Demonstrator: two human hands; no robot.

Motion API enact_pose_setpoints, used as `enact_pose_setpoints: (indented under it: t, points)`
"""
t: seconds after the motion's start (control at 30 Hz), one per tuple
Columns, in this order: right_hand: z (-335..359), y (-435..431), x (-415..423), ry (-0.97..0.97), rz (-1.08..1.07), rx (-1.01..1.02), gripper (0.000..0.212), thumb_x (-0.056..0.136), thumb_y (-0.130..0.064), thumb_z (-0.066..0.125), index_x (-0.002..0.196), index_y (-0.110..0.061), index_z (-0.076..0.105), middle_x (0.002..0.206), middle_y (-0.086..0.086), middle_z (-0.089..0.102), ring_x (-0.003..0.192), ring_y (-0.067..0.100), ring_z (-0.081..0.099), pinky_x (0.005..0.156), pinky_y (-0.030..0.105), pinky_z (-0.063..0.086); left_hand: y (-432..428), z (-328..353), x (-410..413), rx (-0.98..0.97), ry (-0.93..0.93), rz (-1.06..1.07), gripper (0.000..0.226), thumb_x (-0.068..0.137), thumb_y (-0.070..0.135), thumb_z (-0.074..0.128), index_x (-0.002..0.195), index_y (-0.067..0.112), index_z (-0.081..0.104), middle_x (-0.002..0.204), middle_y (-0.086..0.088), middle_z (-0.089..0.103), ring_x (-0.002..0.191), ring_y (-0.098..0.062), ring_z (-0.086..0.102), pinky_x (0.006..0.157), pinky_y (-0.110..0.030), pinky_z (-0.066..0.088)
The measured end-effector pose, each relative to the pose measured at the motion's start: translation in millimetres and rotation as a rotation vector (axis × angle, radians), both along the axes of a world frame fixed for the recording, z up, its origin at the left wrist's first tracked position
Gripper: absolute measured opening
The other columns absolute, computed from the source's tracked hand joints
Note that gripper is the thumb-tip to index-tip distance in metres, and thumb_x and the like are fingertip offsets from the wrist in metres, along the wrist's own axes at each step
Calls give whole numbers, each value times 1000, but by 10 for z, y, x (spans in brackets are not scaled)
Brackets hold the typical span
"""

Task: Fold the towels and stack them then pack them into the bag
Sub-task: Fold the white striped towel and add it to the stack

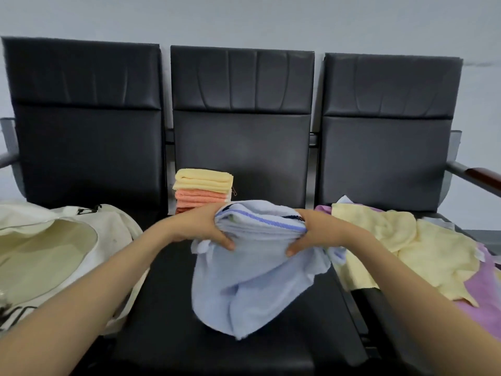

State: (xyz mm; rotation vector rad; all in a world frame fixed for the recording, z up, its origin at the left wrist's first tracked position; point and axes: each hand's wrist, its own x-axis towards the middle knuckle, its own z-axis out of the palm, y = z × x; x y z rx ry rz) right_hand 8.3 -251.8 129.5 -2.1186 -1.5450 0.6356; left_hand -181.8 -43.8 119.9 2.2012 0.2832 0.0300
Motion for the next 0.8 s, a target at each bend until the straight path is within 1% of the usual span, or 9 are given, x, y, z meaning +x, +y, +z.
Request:
enact_pose_setpoints:
  t: [0.1, 0.2, 0.27, 0.3, 0.37, 0.43, 0.53, 0.67, 0.8]
  points:
    - [47, 90, 4, -475, -83, -97, 47, 76, -22, 67, 121, -30, 53, 100, -5, 62, 89, 19, 59, 67, 28, 45, 112, -21, 90, 563, 19, 101, 27, 72, 20, 71, 97, 19, 61, 91, -5, 67, 85, -28, 64, 71, -37, 55]
    - [-56, 143, -6, -814, -186, 234, 34, 80, -3, 52, 112, -13, 54, 95, 8, 53, 69, 31, 53, 50, 31, 33, 71, -78, 110, 1105, -489, 232, 26, 65, 3, 73, 87, 11, 63, 76, -5, 62, 62, -23, 59, 41, -26, 34]
    - [-192, 93, -8, -921, -161, 464, 33, 65, 2, 57, 94, -13, 54, 78, 6, 50, 52, 25, 42, 40, 23, 12, -53, -190, 0, 1201, -691, 244, 35, 52, -7, 74, 81, 7, 60, 72, -7, 59, 55, -23, 54, 44, -23, 23]
    - [-302, 58, -24, -949, -133, 480, 36, 60, 0, 59, 92, -15, 52, 75, 4, 50, 51, 25, 45, 39, 23, 10, -99, -327, -48, 1174, -703, 230, 43, 48, -8, 74, 84, 8, 57, 77, -8, 59, 57, -24, 55, 45, -23, 26]
    - [-595, 13, -66, -851, -90, 321, 40, 67, -3, 57, 104, -16, 52, 88, 6, 55, 71, 29, 60, 45, 31, 31, -131, -739, -96, 1017, -536, 203, 54, 50, -5, 74, 96, 15, 52, 94, -6, 61, 73, -25, 61, 49, -24, 37]
    - [-869, -32, -137, -647, -94, -9, 45, 81, -7, 51, 125, -15, 47, 112, 8, 55, 100, 32, 59, 74, 38, 46, -208, -1049, -130, 826, -194, 223, 45, 68, 5, 64, 109, 19, 54, 108, 0, 58, 94, -23, 59, 64, -29, 47]
    - [-1197, -77, -197, -448, -89, -287, 42, 86, -12, 50, 128, -13, 44, 123, 10, 53, 113, 30, 54, 90, 39, 46, -331, -1331, -118, 516, 188, 204, 33, 71, 6, 47, 96, 25, 57, 92, -2, 56, 79, -26, 62, 61, -34, 49]
    - [-1335, -99, -164, -492, -126, -363, 26, 82, -18, 53, 108, -12, 51, 119, 10, 52, 111, 29, 51, 83, 35, 43, -382, -1428, -81, 305, 244, 161, 13, 75, 17, 47, 84, 15, 55, 80, -6, 64, 71, -22, 67, 57, -29, 48]
    - [-1349, -87, -120, -492, -141, -346, 7, 84, -15, 52, 83, -17, 45, 118, 11, 53, 114, 28, 48, 85, 33, 42, -387, -1415, -84, 160, 278, 149, 34, 72, 32, 58, 101, 19, 48, 76, -2, 69, 61, -13, 67, 64, -33, 57]
